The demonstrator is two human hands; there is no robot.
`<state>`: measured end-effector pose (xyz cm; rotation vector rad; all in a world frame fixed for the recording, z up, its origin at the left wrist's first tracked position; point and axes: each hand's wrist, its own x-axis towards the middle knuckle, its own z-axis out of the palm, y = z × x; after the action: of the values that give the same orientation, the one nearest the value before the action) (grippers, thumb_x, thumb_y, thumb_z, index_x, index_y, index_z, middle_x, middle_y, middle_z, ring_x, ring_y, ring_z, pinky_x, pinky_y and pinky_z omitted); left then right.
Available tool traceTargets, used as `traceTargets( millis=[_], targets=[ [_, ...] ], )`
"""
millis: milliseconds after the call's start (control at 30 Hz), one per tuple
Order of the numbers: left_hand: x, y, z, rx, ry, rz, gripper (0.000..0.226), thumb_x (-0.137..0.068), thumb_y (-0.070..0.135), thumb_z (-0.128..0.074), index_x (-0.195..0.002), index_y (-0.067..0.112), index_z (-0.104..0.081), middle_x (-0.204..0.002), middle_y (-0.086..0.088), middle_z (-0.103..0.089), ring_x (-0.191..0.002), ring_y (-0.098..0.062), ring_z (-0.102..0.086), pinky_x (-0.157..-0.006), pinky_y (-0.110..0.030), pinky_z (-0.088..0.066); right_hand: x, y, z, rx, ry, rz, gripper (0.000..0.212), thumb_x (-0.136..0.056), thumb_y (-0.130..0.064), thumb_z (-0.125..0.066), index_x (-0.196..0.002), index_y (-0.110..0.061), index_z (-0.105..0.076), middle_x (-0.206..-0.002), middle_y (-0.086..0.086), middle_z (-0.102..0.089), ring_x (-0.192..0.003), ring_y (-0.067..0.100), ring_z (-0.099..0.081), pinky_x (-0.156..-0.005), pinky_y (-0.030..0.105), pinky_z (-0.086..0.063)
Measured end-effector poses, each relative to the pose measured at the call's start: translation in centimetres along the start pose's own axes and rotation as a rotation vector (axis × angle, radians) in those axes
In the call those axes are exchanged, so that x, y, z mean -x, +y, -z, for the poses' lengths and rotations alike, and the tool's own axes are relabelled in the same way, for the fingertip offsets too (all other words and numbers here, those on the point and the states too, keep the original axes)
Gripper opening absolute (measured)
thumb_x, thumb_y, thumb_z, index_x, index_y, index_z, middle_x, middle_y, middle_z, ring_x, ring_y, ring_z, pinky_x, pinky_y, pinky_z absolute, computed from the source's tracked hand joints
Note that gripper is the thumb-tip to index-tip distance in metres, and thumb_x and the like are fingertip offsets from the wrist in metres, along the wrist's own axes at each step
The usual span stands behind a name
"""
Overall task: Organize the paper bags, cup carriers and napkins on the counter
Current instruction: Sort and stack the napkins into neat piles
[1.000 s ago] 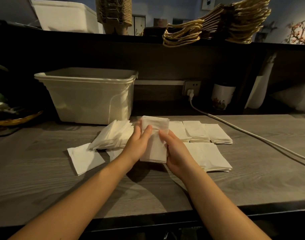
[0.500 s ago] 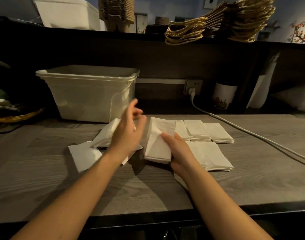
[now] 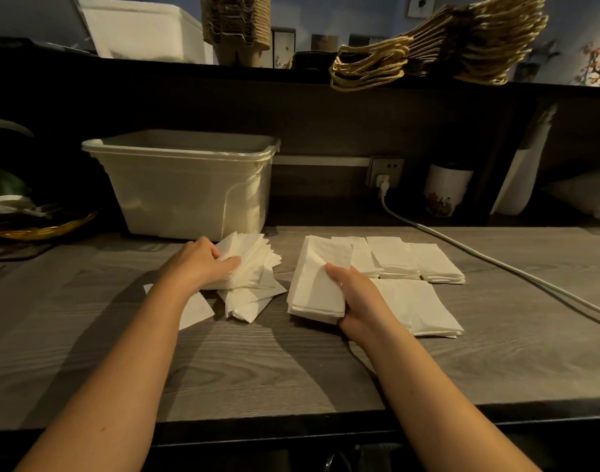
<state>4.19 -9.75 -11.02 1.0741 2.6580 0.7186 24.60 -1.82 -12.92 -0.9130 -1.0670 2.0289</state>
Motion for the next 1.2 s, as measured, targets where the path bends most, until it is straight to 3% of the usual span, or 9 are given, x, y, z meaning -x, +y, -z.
traceTargets(
  millis=[200,300,400,533,700,833,900,1067,1200],
  targets=[
    [-0.3,-0.5,0.4,0.037,0.032,0.0,0.022,-0.088,0.037,-0.053,-0.082,0.017,-0.061,-0.081,-0.005,-0.06,-0.071,-0.026,-0.059,-0.06,-0.032,-0.046,0.2,-0.1,-0.1,0.019,-0.002,-0.016,0.021,-0.096,-0.014,-0.049,-0.116,-0.017,-0.046,-0.104,0.012,-0.06,-0.096,0.029,-0.06,-0.08,0.047,-0.051],
    [0.0,-0.5,0.5,0.062,0.039,0.006,0.016,-0.09,0.035,-0.051,-0.088,0.02,-0.058,-0.091,0.0,-0.059,-0.078,-0.025,-0.061,-0.058,-0.032,-0.048,0.4,-0.1,-0.1,0.027,-0.007,-0.025,0.018,-0.096,-0.014,-0.049,-0.114,-0.016,-0.045,-0.102,0.012,-0.06,-0.096,0.029,-0.059,-0.087,0.05,-0.05],
    [-0.2,-0.6,0.7,0.006,0.109,-0.003,0.015,-0.092,0.03,-0.047,-0.09,0.021,-0.058,-0.097,-0.005,-0.063,-0.078,-0.027,-0.063,-0.071,-0.038,-0.053,0.5,-0.2,-0.1,0.035,-0.004,-0.033,0.016,-0.096,-0.014,-0.049,-0.112,-0.017,-0.045,-0.101,0.011,-0.06,-0.095,0.029,-0.059,-0.088,0.05,-0.049],
    [-0.7,-1.2,1.0,0.06,0.158,-0.012,0.032,-0.093,0.019,-0.04,-0.122,0.029,-0.049,-0.121,-0.003,-0.057,-0.095,-0.028,-0.055,-0.081,-0.04,-0.05,0.5,-0.2,-0.2,0.041,0.002,-0.036,0.016,-0.096,-0.014,-0.05,-0.11,-0.017,-0.045,-0.099,0.011,-0.06,-0.092,0.028,-0.06,-0.085,0.049,-0.05],
    [-0.5,-1.0,0.9,0.038,0.15,-0.062,0.046,-0.094,0.01,-0.027,-0.117,0.038,-0.056,-0.118,-0.005,-0.055,-0.073,-0.025,-0.054,-0.057,-0.03,-0.04,0.8,-0.3,-0.3,0.045,-0.003,-0.04,0.017,-0.096,-0.014,-0.049,-0.111,-0.017,-0.043,-0.097,0.011,-0.059,-0.09,0.027,-0.059,-0.081,0.046,-0.05],
    [-0.4,-1.0,0.9,-0.028,0.101,-0.007,0.023,-0.096,0.03,-0.038,-0.107,0.029,-0.059,-0.102,0.001,-0.055,-0.073,-0.019,-0.052,-0.07,-0.031,-0.045,0.9,-0.4,-0.4,0.045,-0.005,-0.048,0.014,-0.096,-0.013,-0.049,-0.109,-0.017,-0.043,-0.095,0.011,-0.059,-0.087,0.026,-0.059,-0.079,0.045,-0.049],
    [-0.4,-1.2,1.0,-0.025,0.122,-0.005,0.02,-0.093,0.028,-0.047,-0.111,0.03,-0.056,-0.109,0.001,-0.052,-0.074,-0.019,-0.05,-0.069,-0.031,-0.044,1.0,-0.4,-0.5,0.052,-0.006,-0.06,0.014,-0.096,-0.013,-0.049,-0.108,-0.016,-0.043,-0.095,0.011,-0.059,-0.086,0.026,-0.059,-0.077,0.044,-0.05],
    [-0.2,-0.8,1.3,0.047,0.349,-0.012,0.049,-0.092,0.002,-0.041,-0.13,0.032,-0.045,-0.123,-0.014,-0.054,-0.098,-0.034,-0.053,-0.072,-0.039,-0.049,1.2,-0.4,-0.6,0.034,-0.01,-0.122,0.006,-0.096,-0.016,-0.051,-0.095,-0.012,-0.047,-0.095,0.013,-0.06,-0.085,0.026,-0.06,-0.072,0.042,-0.05],
    [0.9,1.0,1.0,0.294,0.51,-0.26,0.036,-0.093,0.011,-0.051,-0.124,0.028,-0.047,-0.119,-0.008,-0.057,-0.067,-0.019,-0.052,-0.05,-0.028,-0.041,1.3,-0.4,-0.7,0.003,-0.011,-0.163,0.009,-0.097,-0.02,-0.05,-0.091,-0.013,-0.048,-0.096,0.014,-0.061,-0.085,0.028,-0.06,-0.066,0.041,-0.05]
  ],
)
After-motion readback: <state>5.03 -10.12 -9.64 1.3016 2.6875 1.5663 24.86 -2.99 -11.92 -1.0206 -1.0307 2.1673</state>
